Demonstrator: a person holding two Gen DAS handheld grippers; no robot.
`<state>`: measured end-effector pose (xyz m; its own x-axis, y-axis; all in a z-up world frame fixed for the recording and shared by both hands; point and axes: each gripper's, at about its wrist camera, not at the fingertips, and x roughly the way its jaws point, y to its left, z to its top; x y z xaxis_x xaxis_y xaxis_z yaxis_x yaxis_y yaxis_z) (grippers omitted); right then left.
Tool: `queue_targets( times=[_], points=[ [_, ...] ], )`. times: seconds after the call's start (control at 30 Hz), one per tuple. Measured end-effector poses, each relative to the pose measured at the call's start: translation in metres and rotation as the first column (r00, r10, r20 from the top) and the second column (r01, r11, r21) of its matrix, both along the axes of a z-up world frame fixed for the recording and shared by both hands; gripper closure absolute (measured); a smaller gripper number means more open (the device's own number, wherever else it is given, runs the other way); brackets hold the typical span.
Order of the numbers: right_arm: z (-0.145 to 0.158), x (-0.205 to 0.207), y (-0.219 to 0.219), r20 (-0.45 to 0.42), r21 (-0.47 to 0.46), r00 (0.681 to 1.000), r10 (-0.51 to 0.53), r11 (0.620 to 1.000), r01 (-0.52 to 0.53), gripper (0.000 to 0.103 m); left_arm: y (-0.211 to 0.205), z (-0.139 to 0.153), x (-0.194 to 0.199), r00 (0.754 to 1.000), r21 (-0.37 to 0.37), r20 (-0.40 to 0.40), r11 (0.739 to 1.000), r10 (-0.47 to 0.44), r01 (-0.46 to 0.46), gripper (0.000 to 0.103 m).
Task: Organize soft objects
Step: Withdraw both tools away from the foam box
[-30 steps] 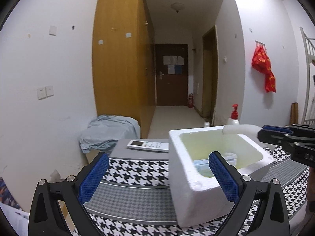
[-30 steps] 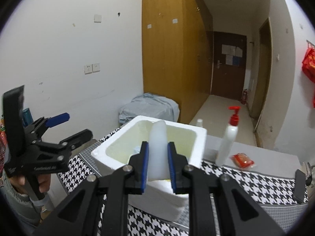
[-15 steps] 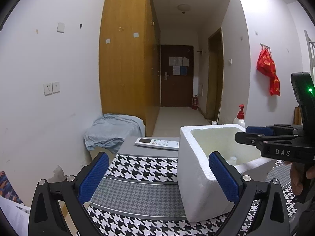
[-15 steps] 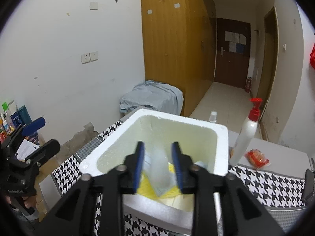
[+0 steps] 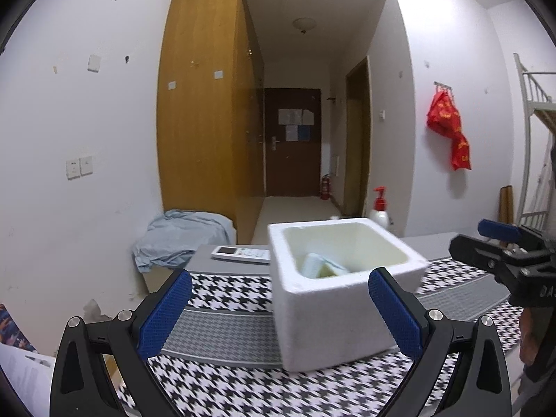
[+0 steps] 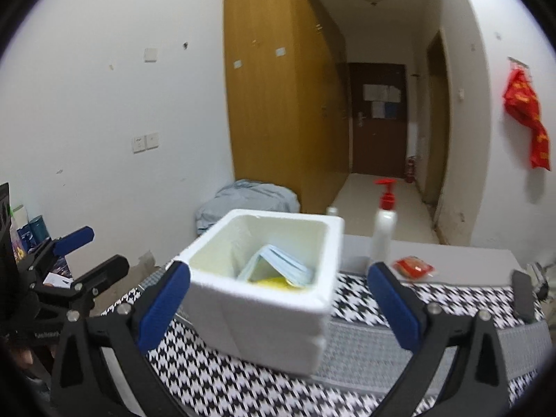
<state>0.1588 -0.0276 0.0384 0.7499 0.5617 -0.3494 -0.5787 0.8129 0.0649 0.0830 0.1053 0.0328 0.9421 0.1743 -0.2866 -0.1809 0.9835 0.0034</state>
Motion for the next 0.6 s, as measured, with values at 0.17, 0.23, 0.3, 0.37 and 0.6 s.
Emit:
queue_targets(
  times=[0.17, 0.23, 0.3, 0.37, 0.6],
  points=[
    [-0.003, -0.036, -0.037, 0.027, 0.032, 0.998, -0.051, 0.998, 0.050, 0.000, -0.024, -0.002, -0.019, 0.999, -0.007, 0.019, 1.000, -0.026, 0.027, 0.001],
    [-0.006, -0.051, -0.049, 0.045, 0.039, 0.997, -0.068, 0.997, 0.066, 0.000, -0.032, -0.005, -0.025, 0.999, -0.004, 0.025, 1.000, -0.029, 0.029, 0.001],
    [-0.008, -0.061, -0.054, 0.073, 0.041, 0.994, -0.087, 0.996, 0.084, 0.000, -0.038, -0.009, -0.031, 0.999, -0.001, 0.031, 0.999, -0.032, 0.032, 0.001],
    [-0.013, -0.074, -0.062, 0.101, 0.041, 0.989, -0.111, 0.993, 0.107, 0.000, -0.044, -0.014, -0.038, 0.999, -0.001, 0.049, 1.000, -0.022, 0.022, 0.001],
    [-0.052, -0.100, -0.073, 0.138, 0.056, 0.975, -0.176, 0.984, 0.169, 0.000, -0.062, -0.047, -0.055, 0.998, -0.024, 0.067, 1.000, -0.005, 0.007, 0.001]
  ],
)
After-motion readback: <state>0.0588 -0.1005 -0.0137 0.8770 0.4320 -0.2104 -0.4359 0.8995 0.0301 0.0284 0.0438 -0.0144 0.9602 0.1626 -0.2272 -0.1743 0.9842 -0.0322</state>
